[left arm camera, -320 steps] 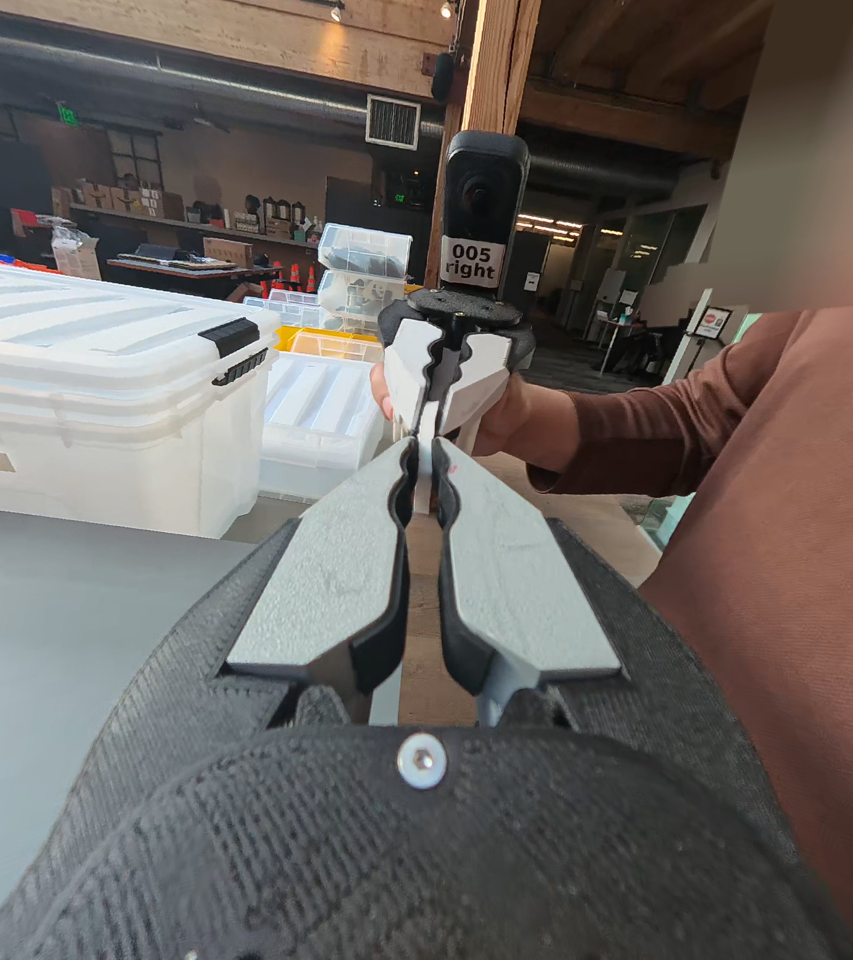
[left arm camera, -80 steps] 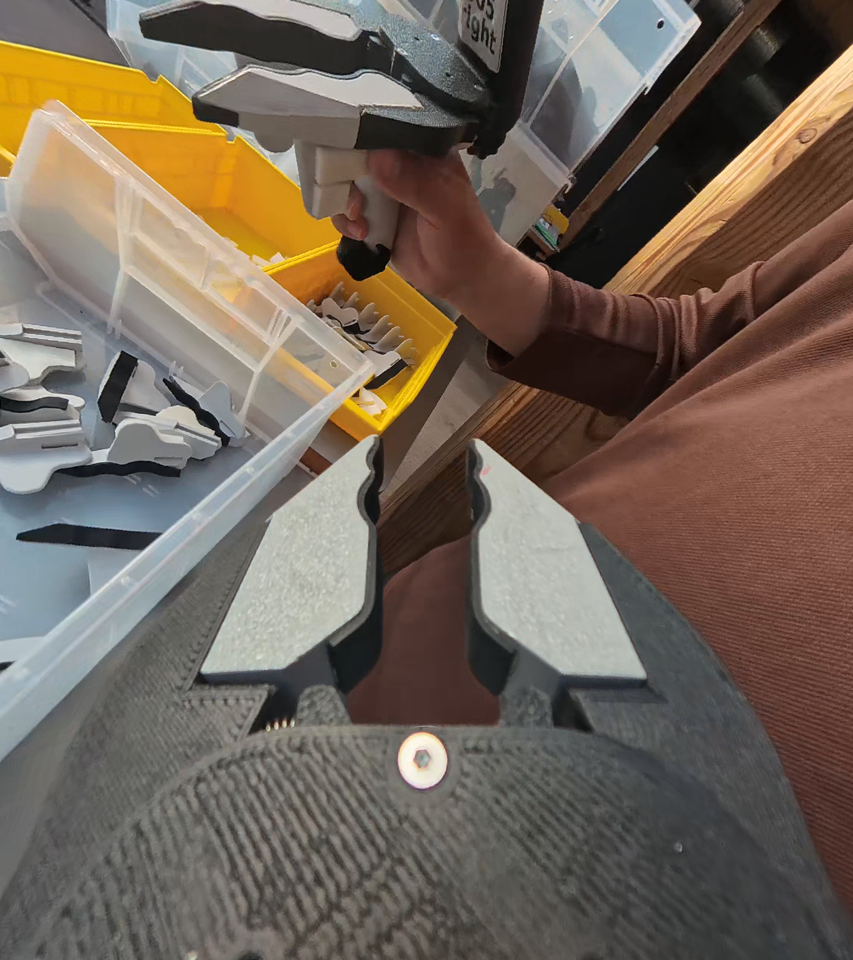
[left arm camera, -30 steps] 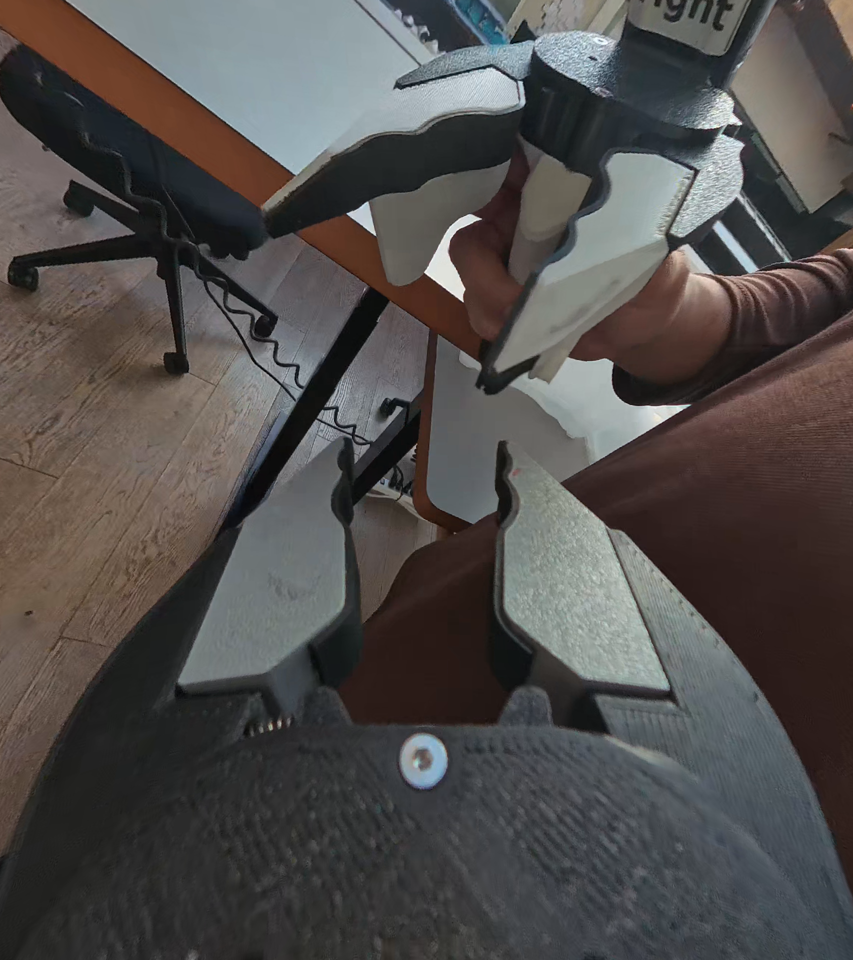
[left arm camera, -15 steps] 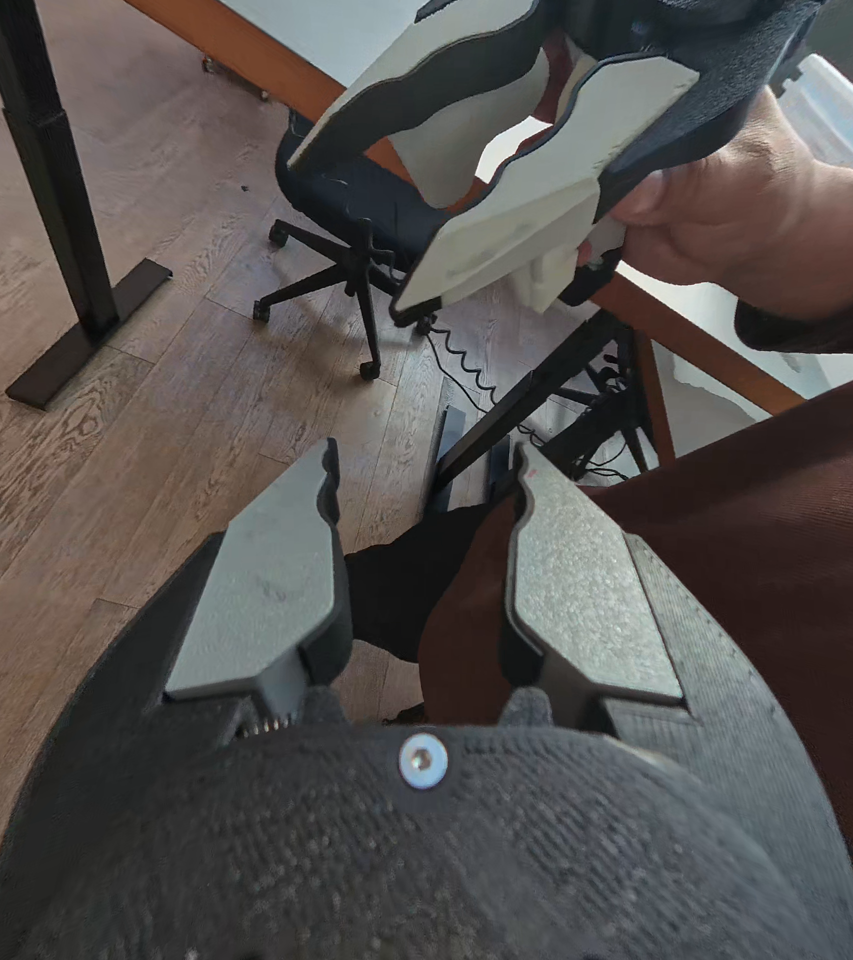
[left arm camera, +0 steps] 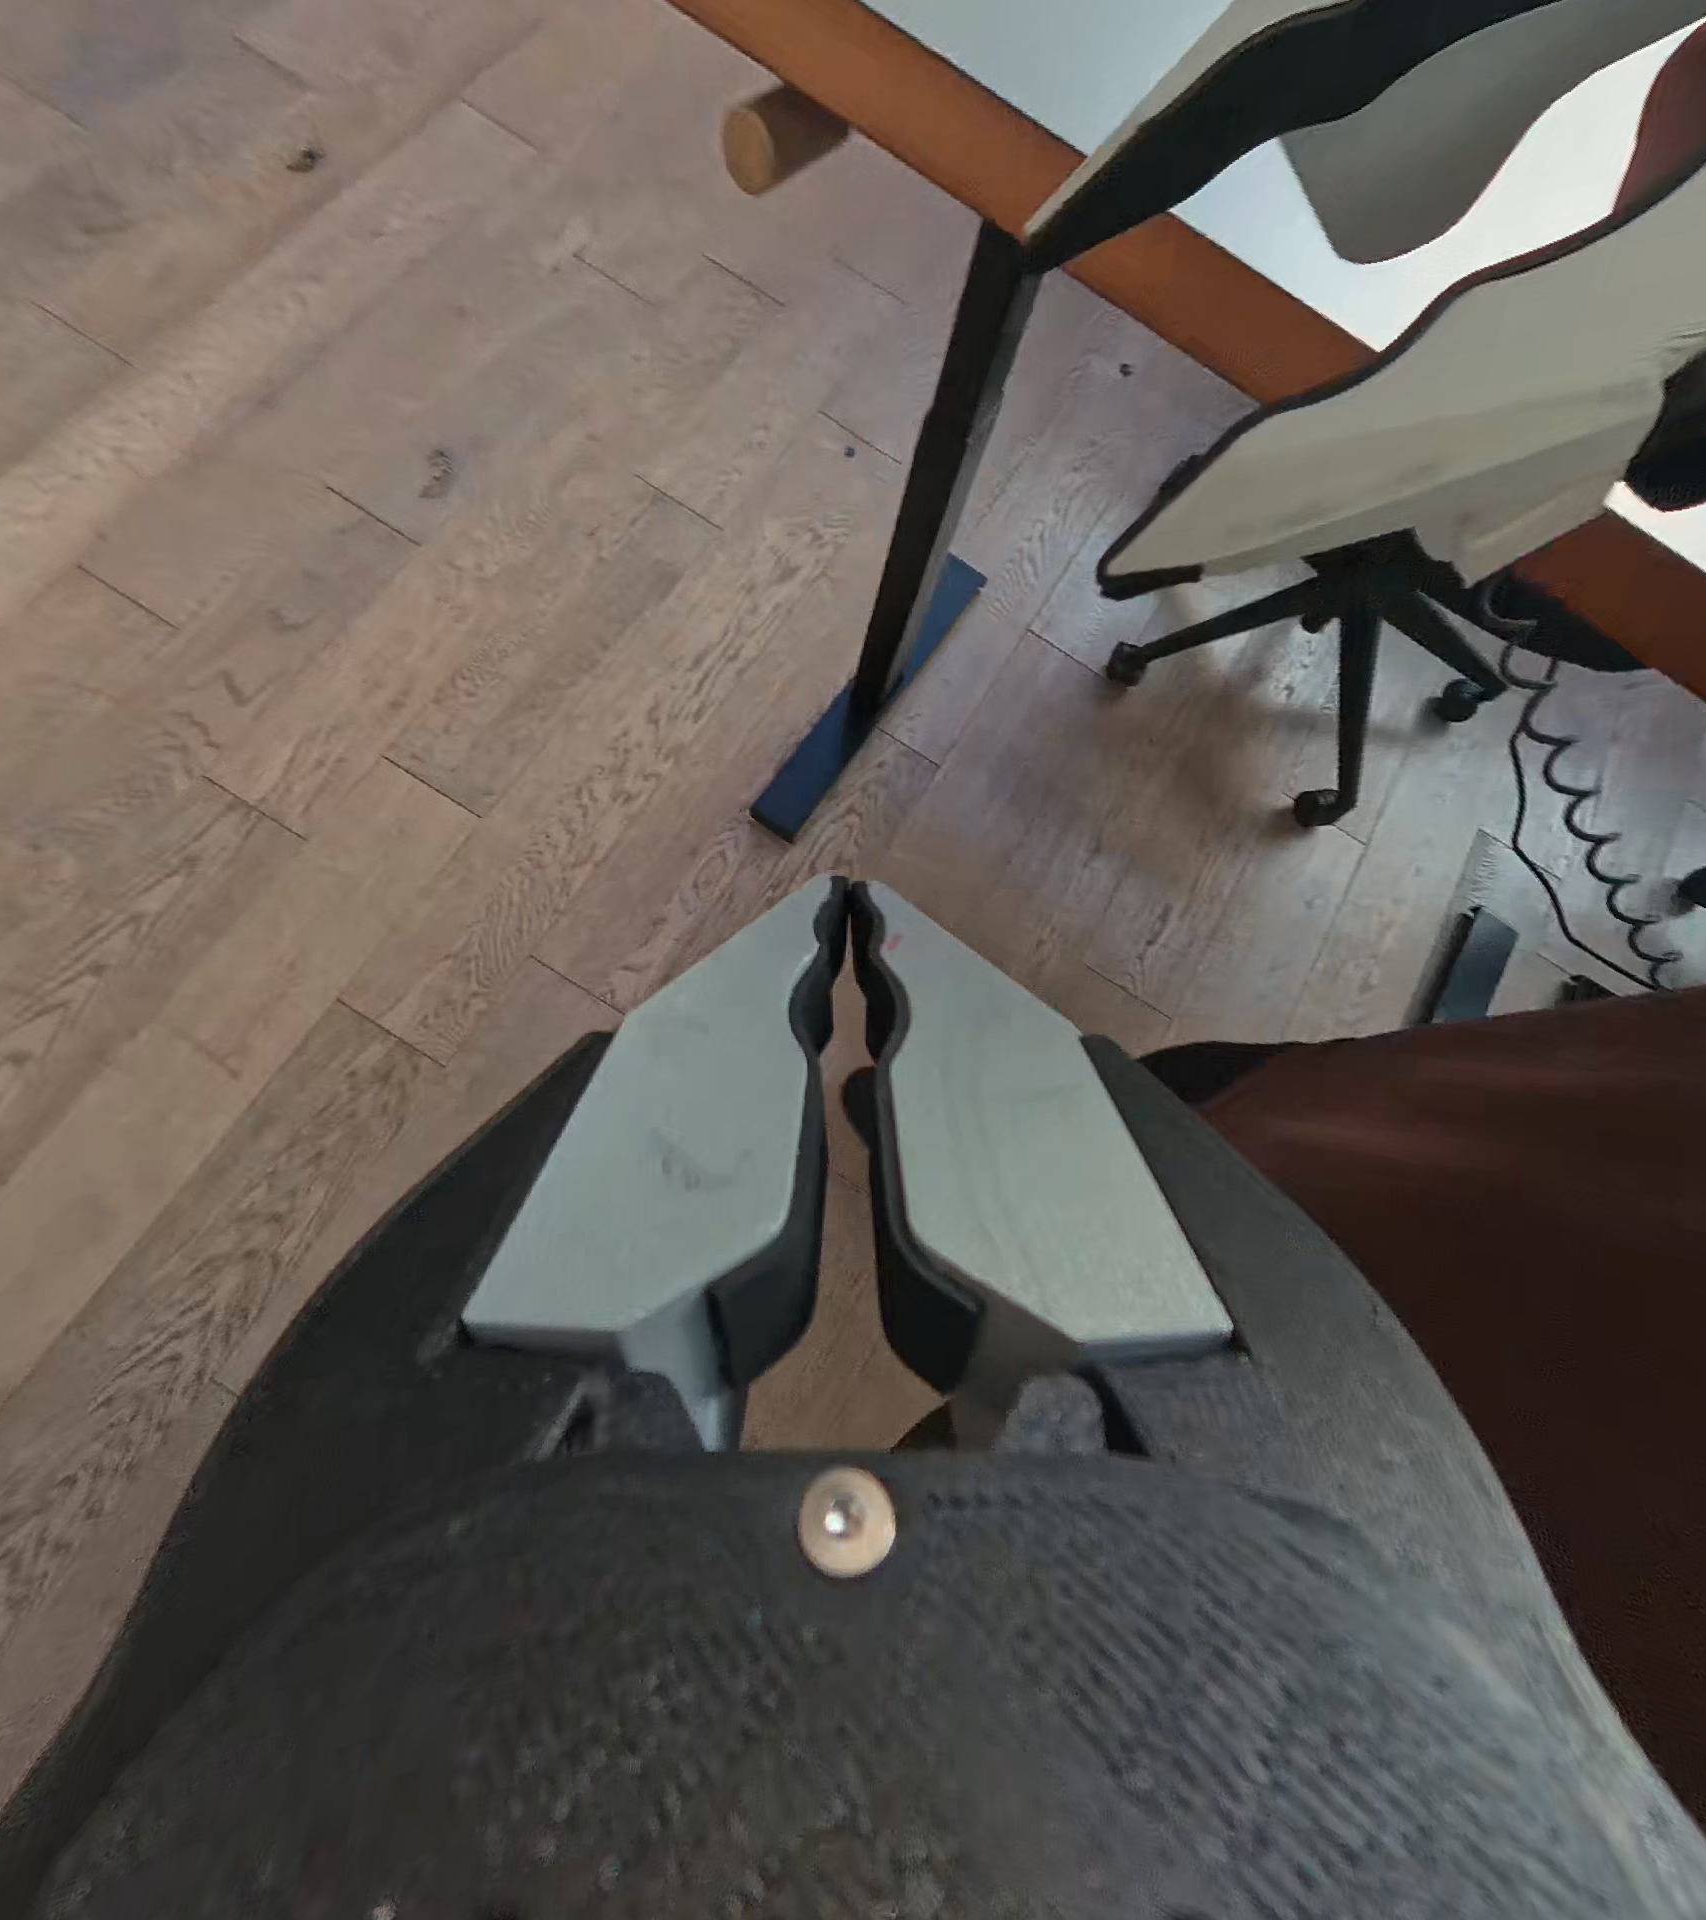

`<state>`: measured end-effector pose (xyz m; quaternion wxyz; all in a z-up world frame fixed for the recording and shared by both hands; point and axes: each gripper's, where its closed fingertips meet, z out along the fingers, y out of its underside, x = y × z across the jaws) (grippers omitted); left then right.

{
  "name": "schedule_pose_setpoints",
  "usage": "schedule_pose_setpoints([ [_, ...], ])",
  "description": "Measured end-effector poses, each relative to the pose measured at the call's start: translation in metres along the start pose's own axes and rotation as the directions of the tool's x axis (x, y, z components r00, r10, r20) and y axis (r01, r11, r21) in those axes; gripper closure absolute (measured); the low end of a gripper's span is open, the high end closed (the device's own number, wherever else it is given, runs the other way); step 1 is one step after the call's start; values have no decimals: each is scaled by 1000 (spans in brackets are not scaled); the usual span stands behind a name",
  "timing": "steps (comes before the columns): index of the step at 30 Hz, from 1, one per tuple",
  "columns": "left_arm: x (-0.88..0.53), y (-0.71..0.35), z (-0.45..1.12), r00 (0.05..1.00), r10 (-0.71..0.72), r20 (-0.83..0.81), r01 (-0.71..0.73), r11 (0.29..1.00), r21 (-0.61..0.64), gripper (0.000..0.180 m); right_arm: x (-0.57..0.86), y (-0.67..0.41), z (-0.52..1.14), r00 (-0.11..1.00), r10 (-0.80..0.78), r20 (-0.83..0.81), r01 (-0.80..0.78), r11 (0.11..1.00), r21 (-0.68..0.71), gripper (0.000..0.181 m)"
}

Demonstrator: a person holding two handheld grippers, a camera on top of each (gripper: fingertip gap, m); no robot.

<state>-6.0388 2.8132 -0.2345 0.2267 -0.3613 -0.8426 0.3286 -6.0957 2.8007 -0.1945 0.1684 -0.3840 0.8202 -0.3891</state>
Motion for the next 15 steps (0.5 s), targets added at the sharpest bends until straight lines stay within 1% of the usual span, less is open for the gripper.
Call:
schedule_pose_setpoints([
  [2,-34,-39,17,1000,1,11,-1,1000,21,180,52,-27,11,999,2,-41,-2,1000,-1,124],
  [3,-48,-55,27,1000,6,8,-7,999,34,180,74,-39,15,999,9,-47,-9,1000,5,128],
  [4,-62,-68,39,1000,15,-3,-15,999,41,180,93,-50,19,999,8,-47,-8,1000,12,143],
  [5,-75,-79,52,999,27,-23,-26,999,42,180,109,-59,23,999,-6,-38,7,1000,22,176],
  [6,-88,-87,65,998,40,-48,-38,999,36,180,125,-67,27,999,-19,-36,20,999,31,181],
  [7,-101,-94,79,996,53,-77,-51,998,27,180,144,-71,34,998,-10,-55,12,1000,29,181],
  [10,-148,-116,118,978,117,-172,-113,993,33,180,197,-80,62,991,82,-104,-81,997,21,181],
  [13,-196,-134,149,936,261,-234,-254,965,60,180,236,-93,101,977,169,-128,-168,986,12,181],
  [15,-227,-149,167,898,306,-315,-305,951,54,180,253,-111,131,969,213,-129,-214,977,4,181],
])
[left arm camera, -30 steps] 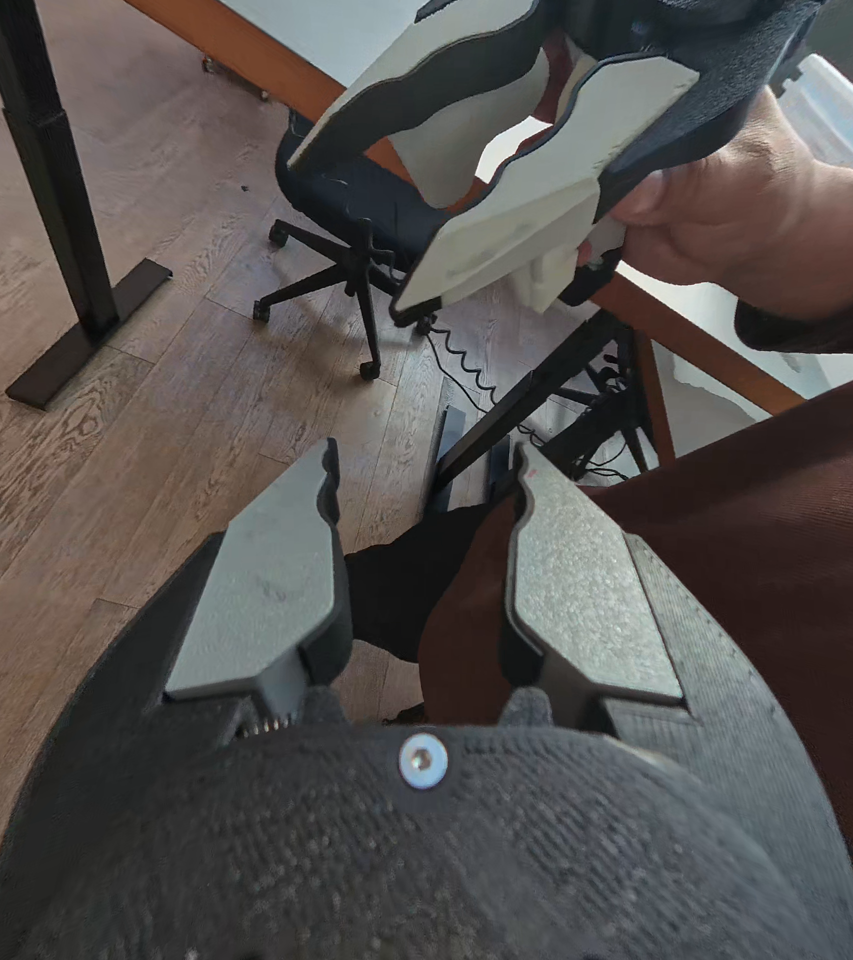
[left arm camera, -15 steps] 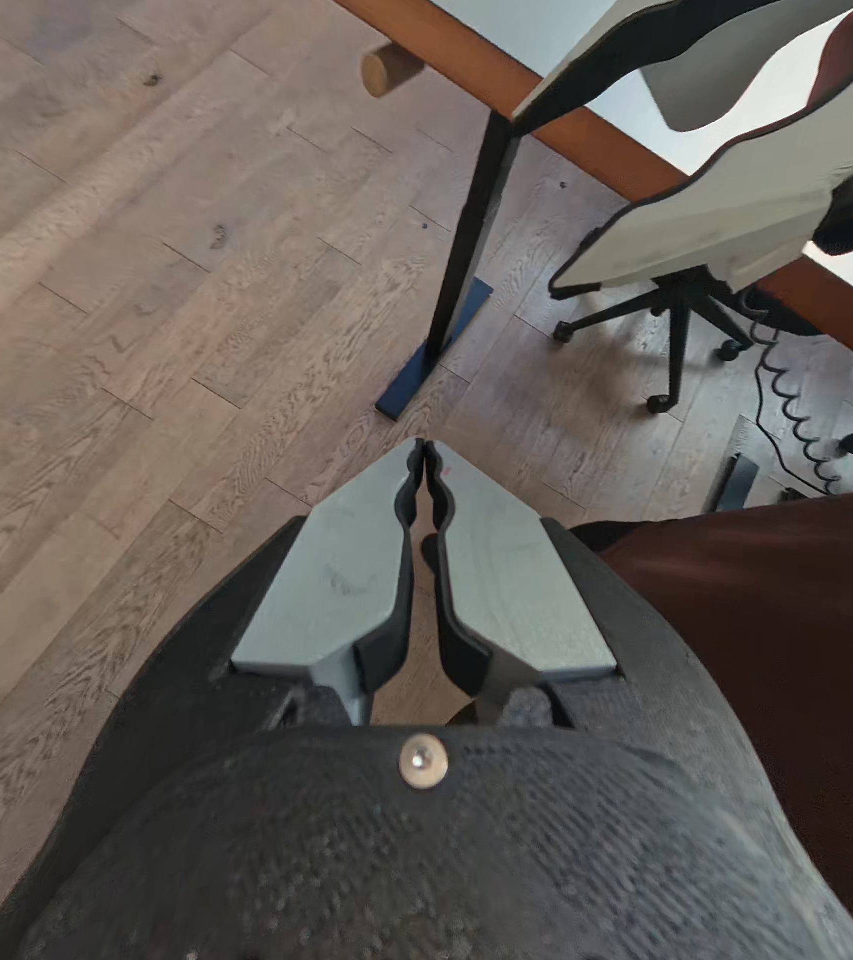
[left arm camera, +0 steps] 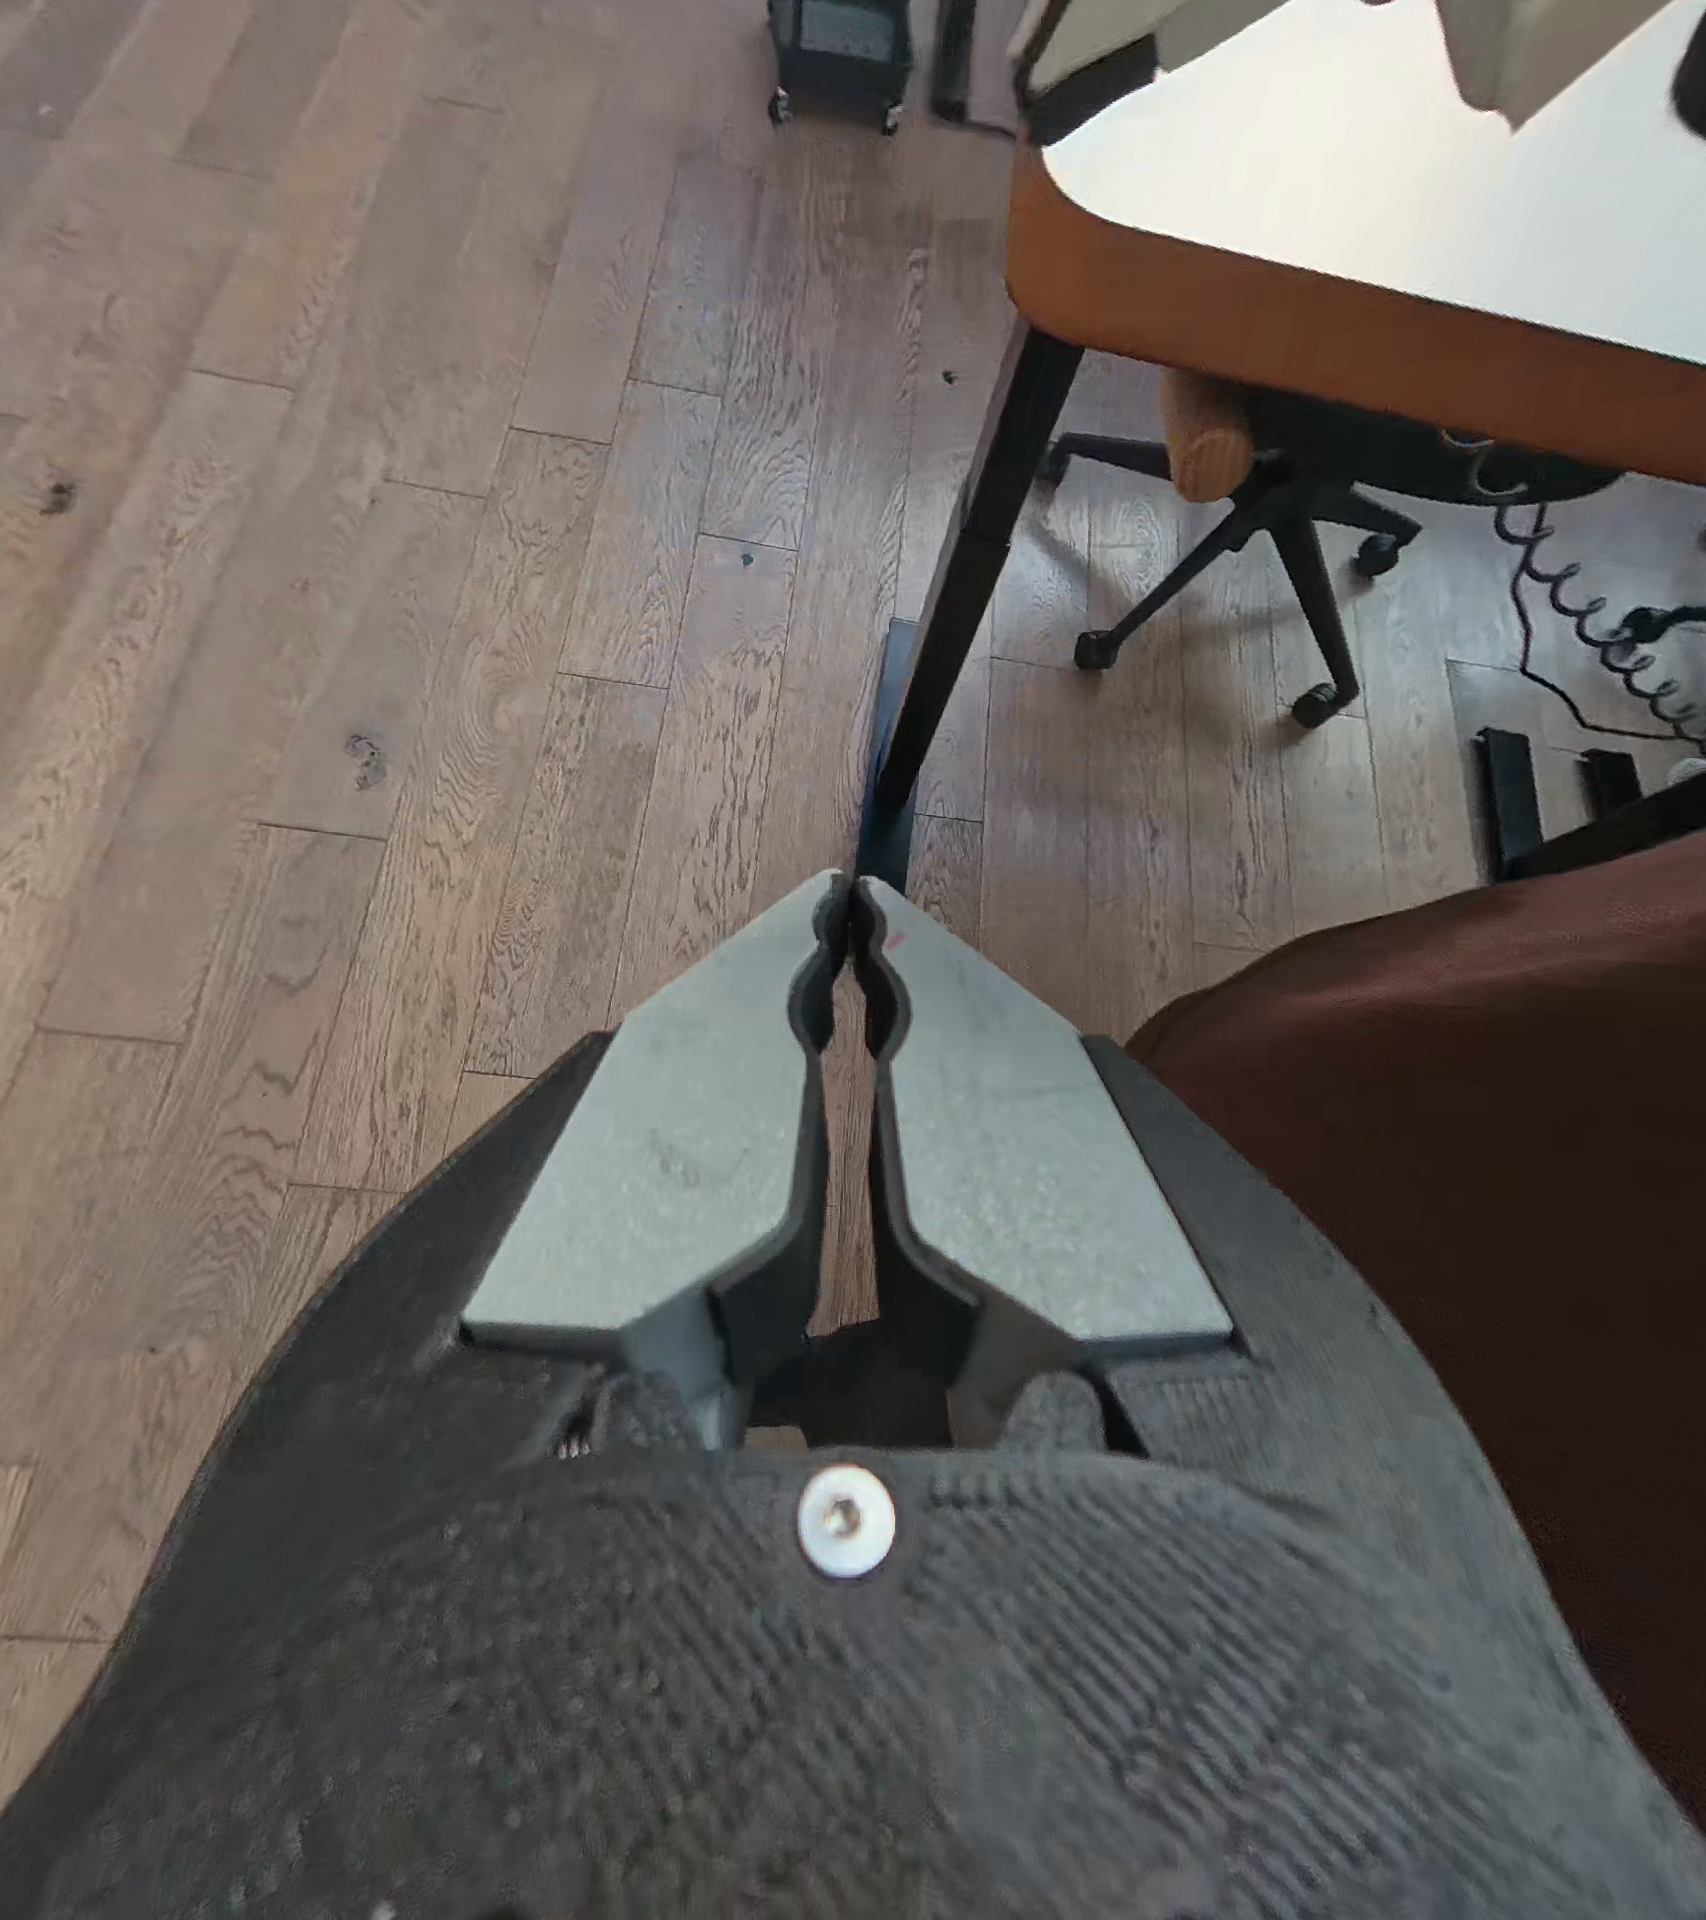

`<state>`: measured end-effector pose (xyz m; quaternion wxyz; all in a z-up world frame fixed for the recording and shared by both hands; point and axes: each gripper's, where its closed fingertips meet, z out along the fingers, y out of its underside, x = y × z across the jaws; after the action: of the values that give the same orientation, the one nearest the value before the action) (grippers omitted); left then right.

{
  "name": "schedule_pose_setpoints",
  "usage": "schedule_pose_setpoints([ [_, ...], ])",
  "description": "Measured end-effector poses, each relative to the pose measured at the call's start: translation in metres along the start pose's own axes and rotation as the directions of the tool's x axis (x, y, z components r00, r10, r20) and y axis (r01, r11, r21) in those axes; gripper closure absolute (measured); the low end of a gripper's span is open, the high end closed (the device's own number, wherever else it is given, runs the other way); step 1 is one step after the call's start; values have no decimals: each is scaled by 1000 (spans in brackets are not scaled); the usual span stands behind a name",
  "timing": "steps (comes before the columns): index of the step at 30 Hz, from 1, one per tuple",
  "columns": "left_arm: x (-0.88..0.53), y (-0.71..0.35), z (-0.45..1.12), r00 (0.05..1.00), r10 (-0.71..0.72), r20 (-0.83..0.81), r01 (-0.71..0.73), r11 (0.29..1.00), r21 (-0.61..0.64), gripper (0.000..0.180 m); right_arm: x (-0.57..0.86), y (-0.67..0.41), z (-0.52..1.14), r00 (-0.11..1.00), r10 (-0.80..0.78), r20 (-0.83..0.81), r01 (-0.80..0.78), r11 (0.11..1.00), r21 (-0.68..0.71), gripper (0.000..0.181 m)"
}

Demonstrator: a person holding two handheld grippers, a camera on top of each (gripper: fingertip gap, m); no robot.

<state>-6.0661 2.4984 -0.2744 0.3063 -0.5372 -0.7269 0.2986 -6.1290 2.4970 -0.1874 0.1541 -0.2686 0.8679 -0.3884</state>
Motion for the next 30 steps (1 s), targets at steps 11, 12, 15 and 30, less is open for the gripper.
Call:
schedule_pose_setpoints([
  [11,-157,-65,29,945,111,-309,-121,993,-12,180,96,-94,153,988,138,-70,-143,987,-67,181],
  [12,-175,-71,38,942,114,-314,-124,992,-11,180,117,-97,164,987,130,-98,-137,988,-71,181],
  [15,-232,-85,72,943,92,-320,-119,991,-63,180,189,-111,208,980,154,-126,-163,985,-62,181],
  [30,-527,-348,183,886,-107,-451,159,984,80,109,508,-219,331,994,60,95,-52,995,-85,121],
])
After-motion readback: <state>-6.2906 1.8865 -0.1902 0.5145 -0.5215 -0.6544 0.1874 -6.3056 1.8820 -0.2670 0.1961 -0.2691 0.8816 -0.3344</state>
